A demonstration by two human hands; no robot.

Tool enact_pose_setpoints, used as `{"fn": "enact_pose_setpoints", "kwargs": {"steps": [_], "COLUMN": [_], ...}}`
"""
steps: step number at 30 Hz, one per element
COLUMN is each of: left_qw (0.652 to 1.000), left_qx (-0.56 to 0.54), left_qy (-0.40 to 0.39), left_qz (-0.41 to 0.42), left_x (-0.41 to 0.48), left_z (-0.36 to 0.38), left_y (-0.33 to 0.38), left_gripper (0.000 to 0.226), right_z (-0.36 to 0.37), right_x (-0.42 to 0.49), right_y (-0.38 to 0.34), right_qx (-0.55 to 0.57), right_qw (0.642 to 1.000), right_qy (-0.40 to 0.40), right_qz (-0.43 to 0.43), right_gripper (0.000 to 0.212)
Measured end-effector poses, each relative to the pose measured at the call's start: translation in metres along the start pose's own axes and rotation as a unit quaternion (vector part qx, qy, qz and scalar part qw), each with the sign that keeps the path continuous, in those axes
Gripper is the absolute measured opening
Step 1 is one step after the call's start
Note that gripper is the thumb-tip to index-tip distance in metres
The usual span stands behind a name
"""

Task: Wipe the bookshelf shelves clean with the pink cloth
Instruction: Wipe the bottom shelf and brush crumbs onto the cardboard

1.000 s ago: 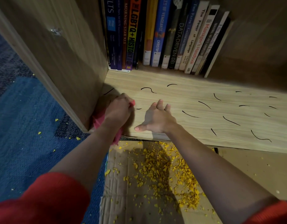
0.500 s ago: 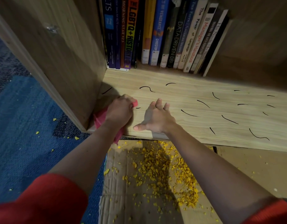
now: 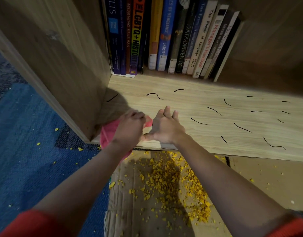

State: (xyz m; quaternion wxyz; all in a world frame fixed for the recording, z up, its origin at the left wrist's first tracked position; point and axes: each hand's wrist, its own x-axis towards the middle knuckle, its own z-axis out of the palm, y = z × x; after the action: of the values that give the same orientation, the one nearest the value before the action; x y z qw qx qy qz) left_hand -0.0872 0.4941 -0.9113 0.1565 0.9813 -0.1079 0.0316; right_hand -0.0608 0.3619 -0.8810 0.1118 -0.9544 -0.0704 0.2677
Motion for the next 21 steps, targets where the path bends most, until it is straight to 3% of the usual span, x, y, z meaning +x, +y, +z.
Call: {"fn": "enact_pose_setpoints", "kwargs": {"steps": [8,13,15,19,21], "left_qw": [0.998,1.0,0.999,0.979,0.978], "left_qx": [-0.027,-0.016,-0.015,-0.063,-0.07], "left_qy": [0.006,-0.007,-0.002,0.01,0.021], "left_qz": [-0.052,-0.008,-0.039,-0.193,-0.194], "left_x": [0.031,-0.009,-0.003,0.037,0.042], "left_z": [-0.005,-0.007,-0.009,-0.009,-0.007], "left_y": [0.006,0.003,0.002,0.007,0.007], "left_gripper": [0.045,0.029,0.029,0.034,0.039], "right_z": [-0.001,0.0,-0.001,-0.001,-0.001], "right_x": [0.0,-0.002,-0.002,-0.003,-0.004], "right_y": [0.0,0.001,0.001,0.0,0.0], "right_qx": [0.005,0.009,0.009,0.006,0.01], "right_qw": [1.0,1.0,1.0,1.0,1.0], "right_qy": [-0.003,0.0,0.003,0.002,0.005], "right_qz": [0.0,-0.004,-0.004,-0.003,-0.004], "right_gripper": [0.129,0.127,0.127,0.127,0.126]}}
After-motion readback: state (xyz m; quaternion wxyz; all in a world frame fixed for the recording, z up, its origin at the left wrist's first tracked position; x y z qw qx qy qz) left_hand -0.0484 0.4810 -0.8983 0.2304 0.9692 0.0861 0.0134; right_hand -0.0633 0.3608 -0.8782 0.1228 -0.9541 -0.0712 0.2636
